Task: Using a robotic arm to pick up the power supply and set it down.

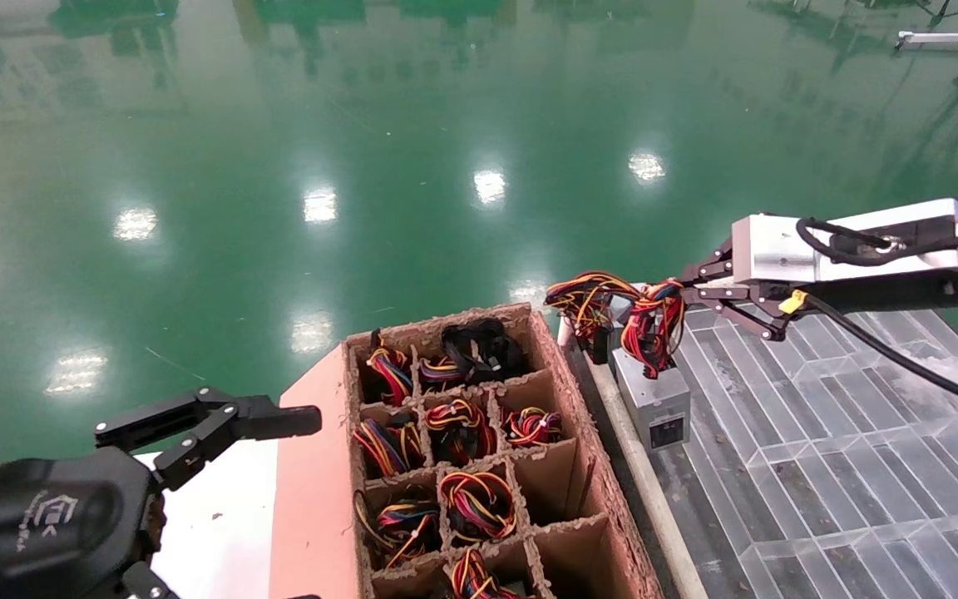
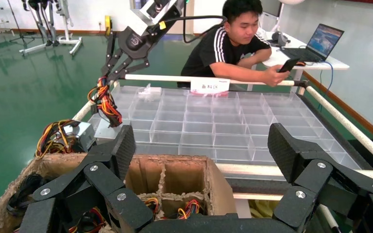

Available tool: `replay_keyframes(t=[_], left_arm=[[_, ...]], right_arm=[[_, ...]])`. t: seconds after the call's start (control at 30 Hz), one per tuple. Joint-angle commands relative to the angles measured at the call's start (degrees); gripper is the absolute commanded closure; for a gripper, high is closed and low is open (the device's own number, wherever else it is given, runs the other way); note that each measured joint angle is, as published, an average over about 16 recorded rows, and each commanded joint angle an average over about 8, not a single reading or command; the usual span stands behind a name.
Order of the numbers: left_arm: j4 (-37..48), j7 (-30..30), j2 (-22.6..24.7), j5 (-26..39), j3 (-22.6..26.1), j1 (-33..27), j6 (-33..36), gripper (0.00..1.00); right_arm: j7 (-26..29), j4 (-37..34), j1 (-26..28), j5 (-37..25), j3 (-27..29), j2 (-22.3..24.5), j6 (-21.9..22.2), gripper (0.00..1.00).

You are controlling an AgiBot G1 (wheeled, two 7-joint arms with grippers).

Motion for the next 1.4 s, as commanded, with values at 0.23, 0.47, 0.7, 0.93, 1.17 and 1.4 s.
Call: replay_keyframes(t=[0.23,0.47,0.7,0.93,1.17,1.4], left_arm=[[0.0,0.0,0.0,0.0,0.0,0.0,0.0,0.00],[0.0,0.0,0.0,0.0,0.0,0.0,0.0,0.00],[0.0,0.0,0.0,0.0,0.0,0.0,0.0,0.00],[0.0,0.0,0.0,0.0,0.0,0.0,0.0,0.00],[0.0,0.0,0.0,0.0,0.0,0.0,0.0,0.00],[0.0,0.0,0.0,0.0,0.0,0.0,0.0,0.00]], right_arm=[[-4.0,-5.4,-0.6,0.5,0.4,-0.8,1.6,1.00],[-7.5,-10.0,-0.7,1.1,0.8,-1.3,3.1,1.00],[-10.4,-13.9,-0.7,1.7,1.3,-1.3,3.8,0.97],[-11.6,-16.1,-0.8,2.3,1.7,-1.0,4.1,0.11],[-11.7,-16.4,-0.8,2.5,1.8,-1.0,4.1,0.00],[-11.6,-16.0,-0.8,2.4,1.7,-1.0,4.0,0.00]])
